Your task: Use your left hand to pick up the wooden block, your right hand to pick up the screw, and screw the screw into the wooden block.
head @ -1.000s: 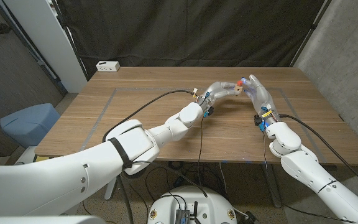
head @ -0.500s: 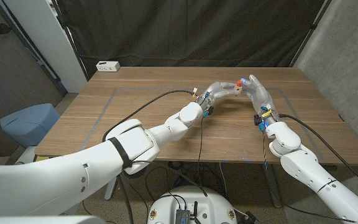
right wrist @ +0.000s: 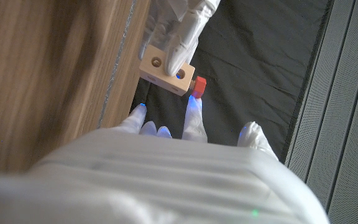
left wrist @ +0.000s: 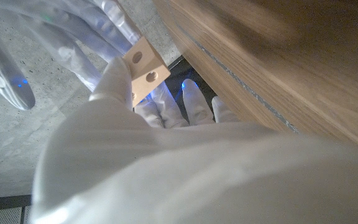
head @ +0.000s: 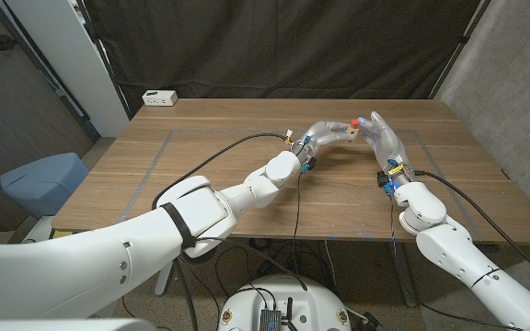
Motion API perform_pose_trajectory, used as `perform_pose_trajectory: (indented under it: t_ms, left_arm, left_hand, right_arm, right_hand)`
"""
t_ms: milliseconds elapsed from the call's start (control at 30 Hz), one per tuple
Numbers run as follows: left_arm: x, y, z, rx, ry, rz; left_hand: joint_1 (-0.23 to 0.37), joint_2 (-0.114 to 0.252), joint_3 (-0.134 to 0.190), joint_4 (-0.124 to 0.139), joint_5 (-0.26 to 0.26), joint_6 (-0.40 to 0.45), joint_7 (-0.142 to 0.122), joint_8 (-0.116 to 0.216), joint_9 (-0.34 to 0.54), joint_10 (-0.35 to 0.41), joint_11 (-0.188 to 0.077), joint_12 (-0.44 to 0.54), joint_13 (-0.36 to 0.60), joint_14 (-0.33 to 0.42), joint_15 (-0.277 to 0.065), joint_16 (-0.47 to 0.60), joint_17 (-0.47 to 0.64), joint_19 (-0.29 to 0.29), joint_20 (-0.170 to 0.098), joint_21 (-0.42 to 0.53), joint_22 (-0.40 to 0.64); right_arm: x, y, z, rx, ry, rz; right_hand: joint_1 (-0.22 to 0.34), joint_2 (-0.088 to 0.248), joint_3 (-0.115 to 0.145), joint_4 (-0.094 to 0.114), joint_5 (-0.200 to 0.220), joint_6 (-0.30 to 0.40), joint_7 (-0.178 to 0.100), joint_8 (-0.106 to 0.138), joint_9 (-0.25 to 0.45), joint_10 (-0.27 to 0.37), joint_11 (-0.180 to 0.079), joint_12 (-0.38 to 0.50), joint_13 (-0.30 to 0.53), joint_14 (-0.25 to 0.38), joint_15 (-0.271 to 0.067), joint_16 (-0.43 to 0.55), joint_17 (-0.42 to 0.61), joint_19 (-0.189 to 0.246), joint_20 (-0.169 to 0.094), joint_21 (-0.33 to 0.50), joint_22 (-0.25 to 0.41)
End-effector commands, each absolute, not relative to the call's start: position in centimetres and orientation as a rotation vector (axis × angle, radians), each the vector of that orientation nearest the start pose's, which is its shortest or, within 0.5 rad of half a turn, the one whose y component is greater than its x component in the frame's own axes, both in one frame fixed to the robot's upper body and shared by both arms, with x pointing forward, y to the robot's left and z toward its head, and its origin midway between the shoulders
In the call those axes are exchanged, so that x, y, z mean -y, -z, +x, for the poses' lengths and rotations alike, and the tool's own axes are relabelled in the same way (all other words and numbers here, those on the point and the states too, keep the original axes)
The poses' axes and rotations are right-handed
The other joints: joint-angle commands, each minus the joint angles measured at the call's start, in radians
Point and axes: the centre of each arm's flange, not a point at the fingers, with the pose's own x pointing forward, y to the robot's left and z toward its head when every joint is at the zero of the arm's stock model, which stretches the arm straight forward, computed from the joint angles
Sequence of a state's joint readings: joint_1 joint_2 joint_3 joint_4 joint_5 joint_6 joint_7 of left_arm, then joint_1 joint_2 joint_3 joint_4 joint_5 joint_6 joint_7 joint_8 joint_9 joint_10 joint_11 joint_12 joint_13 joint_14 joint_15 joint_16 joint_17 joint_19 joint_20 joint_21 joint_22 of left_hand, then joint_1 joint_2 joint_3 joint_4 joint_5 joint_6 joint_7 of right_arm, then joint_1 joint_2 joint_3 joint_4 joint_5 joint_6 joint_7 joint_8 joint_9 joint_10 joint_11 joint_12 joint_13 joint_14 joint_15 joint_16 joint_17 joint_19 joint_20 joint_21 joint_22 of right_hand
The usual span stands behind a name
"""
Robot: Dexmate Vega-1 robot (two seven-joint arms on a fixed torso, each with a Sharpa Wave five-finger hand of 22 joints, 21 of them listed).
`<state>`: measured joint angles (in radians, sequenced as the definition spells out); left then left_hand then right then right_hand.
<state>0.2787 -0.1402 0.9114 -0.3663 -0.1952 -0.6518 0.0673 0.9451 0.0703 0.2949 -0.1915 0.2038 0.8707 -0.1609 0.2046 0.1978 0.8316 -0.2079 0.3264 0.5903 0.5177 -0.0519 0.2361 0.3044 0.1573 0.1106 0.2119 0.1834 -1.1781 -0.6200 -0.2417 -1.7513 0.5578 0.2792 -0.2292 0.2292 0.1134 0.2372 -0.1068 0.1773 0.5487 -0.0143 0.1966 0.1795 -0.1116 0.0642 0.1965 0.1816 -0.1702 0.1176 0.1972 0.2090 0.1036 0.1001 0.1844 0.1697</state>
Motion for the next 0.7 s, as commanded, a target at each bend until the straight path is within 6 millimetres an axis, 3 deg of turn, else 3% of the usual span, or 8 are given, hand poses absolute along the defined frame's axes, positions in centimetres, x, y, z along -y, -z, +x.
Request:
perform_pose_trajectory:
  t_ms: [33, 700]
  left_arm:
    - [5.57, -0.49, 67.15, 0.746, 0.557, 0.444]
    - [5.55, -0.16, 66.95, 0.754, 0.561, 0.435]
  left_hand:
    - [-0.046, 0.053, 0.048, 0.044, 0.003, 0.025, -0.003, 0.012, 0.005, 0.012, -0.003, 0.009, 0.005, 0.009, -0.101, 0.003, 0.002, 0.006, 0.000, 0.003, 0.005]
    - [-0.046, 0.054, 0.049, 0.043, 0.003, 0.024, -0.002, 0.012, 0.005, 0.010, -0.003, 0.008, 0.005, 0.009, -0.101, 0.003, 0.002, 0.008, 0.000, 0.003, 0.005]
  right_arm:
    - [29.48, 4.68, 55.06, 0.686, -0.076, 0.032]
    - [29.61, 5.13, 54.46, 0.685, -0.071, 0.035]
  right_hand:
    - [0.001, 0.002, 0.007, -0.002, 0.002, 0.022, 0.007, 0.010, 0.002, 0.010, 0.000, 0.006, 0.002, 0.010, -0.003, 0.011, 0.002, 0.012, 0.002, 0.008, 0.003]
    - [0.004, 0.004, 0.015, -0.008, 0.002, 0.108, 0.015, 0.026, 0.002, 0.052, -0.012, 0.013, 0.001, 0.039, -0.014, 0.019, -0.002, 0.036, 0.001, 0.015, 0.003]
